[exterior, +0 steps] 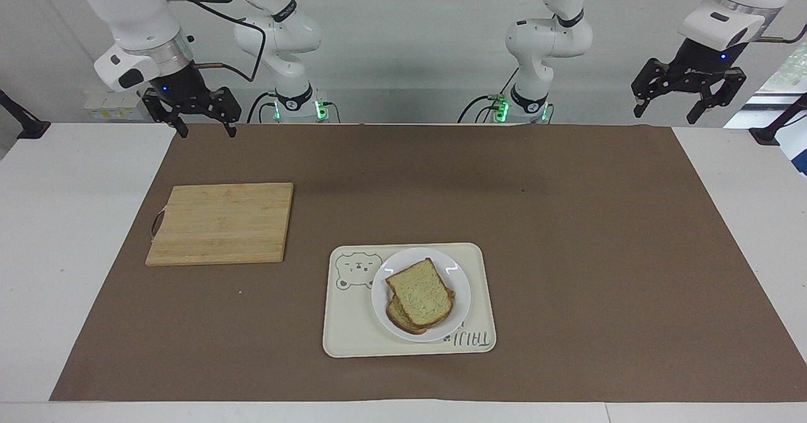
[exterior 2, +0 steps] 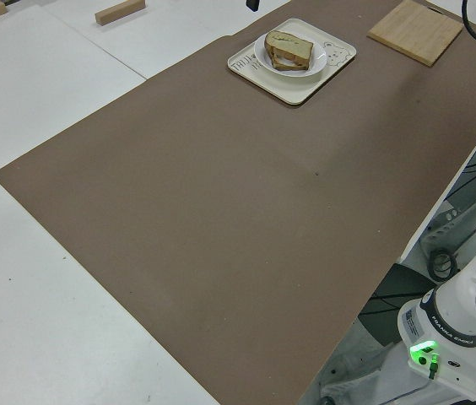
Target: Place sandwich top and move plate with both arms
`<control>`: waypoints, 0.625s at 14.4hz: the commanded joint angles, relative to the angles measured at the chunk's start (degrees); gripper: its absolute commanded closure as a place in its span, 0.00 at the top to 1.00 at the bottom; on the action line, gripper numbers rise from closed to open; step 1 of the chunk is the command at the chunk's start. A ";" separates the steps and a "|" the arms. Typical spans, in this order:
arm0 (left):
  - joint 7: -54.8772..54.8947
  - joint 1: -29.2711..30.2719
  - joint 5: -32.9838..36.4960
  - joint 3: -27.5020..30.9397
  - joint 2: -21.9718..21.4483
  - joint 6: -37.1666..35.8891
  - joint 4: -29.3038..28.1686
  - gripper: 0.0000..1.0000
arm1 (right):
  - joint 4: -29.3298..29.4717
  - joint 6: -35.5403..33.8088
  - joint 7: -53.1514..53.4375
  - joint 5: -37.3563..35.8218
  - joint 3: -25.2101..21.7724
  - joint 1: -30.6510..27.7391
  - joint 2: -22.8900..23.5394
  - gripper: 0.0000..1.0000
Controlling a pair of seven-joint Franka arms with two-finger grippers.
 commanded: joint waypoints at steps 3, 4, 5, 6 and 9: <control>-0.33 1.11 1.26 -0.96 -0.94 -2.35 -0.85 1.00 | 0.43 -0.44 0.98 -0.03 0.48 -0.55 0.12 1.00; -0.33 1.11 1.34 -0.78 -0.77 -3.66 -0.85 1.00 | 0.43 -0.44 1.07 -0.03 0.48 -0.55 0.12 1.00; -0.25 1.37 1.17 -0.35 -0.16 -6.02 -0.06 1.00 | 0.43 -0.44 0.98 -0.03 0.48 -0.63 0.12 1.00; -0.33 1.20 1.17 -0.52 -0.06 -6.56 1.51 1.00 | 0.43 -0.44 0.98 -0.03 0.48 -0.55 0.12 1.00; -0.42 1.02 0.64 -0.61 0.02 -6.04 1.62 1.00 | 0.43 -0.44 0.98 -0.03 0.40 -0.55 0.12 1.00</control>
